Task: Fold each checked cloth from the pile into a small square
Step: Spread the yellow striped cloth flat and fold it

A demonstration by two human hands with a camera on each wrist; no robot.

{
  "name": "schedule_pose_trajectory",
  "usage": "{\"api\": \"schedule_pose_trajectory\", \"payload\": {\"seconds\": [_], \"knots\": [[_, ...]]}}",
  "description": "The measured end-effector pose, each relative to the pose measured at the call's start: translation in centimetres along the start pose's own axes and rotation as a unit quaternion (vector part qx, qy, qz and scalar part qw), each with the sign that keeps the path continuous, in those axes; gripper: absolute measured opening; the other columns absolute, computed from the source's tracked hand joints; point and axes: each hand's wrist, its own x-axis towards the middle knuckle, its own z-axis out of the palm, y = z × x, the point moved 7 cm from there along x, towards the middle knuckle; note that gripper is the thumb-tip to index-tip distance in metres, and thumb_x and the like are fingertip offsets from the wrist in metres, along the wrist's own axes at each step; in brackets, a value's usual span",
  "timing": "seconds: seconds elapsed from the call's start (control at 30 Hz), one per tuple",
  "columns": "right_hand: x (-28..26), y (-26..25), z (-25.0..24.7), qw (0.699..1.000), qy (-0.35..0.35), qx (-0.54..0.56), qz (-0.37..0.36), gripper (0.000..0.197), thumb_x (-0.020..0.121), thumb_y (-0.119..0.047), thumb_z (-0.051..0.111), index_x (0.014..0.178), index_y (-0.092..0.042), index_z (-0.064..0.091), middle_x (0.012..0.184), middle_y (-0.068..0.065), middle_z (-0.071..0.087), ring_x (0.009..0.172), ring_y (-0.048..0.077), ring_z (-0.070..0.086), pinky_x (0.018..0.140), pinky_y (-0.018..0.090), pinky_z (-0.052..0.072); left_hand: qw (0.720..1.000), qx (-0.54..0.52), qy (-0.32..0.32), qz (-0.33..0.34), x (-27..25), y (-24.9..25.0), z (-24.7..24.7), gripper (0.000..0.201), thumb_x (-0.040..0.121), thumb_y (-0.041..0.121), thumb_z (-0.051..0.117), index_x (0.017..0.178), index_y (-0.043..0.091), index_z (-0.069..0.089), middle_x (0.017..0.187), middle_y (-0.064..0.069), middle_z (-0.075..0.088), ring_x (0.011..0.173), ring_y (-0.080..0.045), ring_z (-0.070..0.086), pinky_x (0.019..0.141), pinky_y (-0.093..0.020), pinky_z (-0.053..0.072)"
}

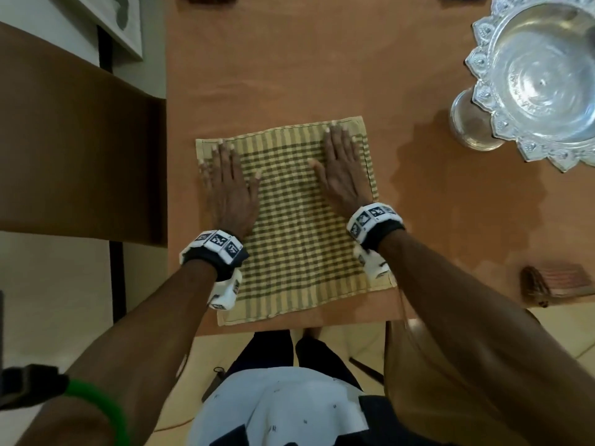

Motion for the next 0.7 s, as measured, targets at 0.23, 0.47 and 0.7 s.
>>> {"api": "schedule_pose_trajectory", "payload": {"seconds": [0.23, 0.47, 0.7], "knots": [[-2.1, -5.2, 4.8, 0.997, -0.039, -0.013, -0.067, 0.060, 0.107, -0.038, 0.024, 0.157, -0.008, 0.013, 0.165, 0.009, 0.006, 0.153, 0.024, 0.000, 0.124, 0.043, 0.001, 0.995, -0.070, 0.000, -0.065, -4.2, 1.9, 2.4, 0.062, 0.106, 0.045, 0.020, 0.157, 0.010, 0.019, 0.166, -0.009, 0.010, 0.154, -0.023, 0.007, 0.124, -0.045, 0.008], [-2.8, 4.7, 1.2, 0.996, 0.033, -0.022, 0.085, 0.064, 0.104, -0.047, 0.013, 0.158, -0.012, 0.007, 0.166, 0.007, 0.002, 0.153, 0.020, -0.003, 0.125, 0.041, 0.001, 0.991, -0.026, 0.026, -0.129, -4.5, -1.0, 1.7, 0.068, 0.105, 0.050, 0.025, 0.157, 0.006, 0.017, 0.165, -0.014, 0.009, 0.153, -0.028, 0.008, 0.123, -0.047, 0.009], [2.4, -4.4, 2.8, 0.997, -0.017, -0.030, -0.071, 0.059, 0.105, -0.038, 0.018, 0.158, -0.011, 0.012, 0.166, 0.007, 0.005, 0.153, 0.024, 0.000, 0.125, 0.040, -0.001, 0.997, -0.064, 0.012, 0.039, 0.4, 5.0, 1.6, 0.059, 0.107, 0.043, 0.025, 0.156, 0.010, 0.023, 0.164, -0.010, 0.018, 0.153, -0.023, 0.013, 0.124, -0.044, 0.011]]}}
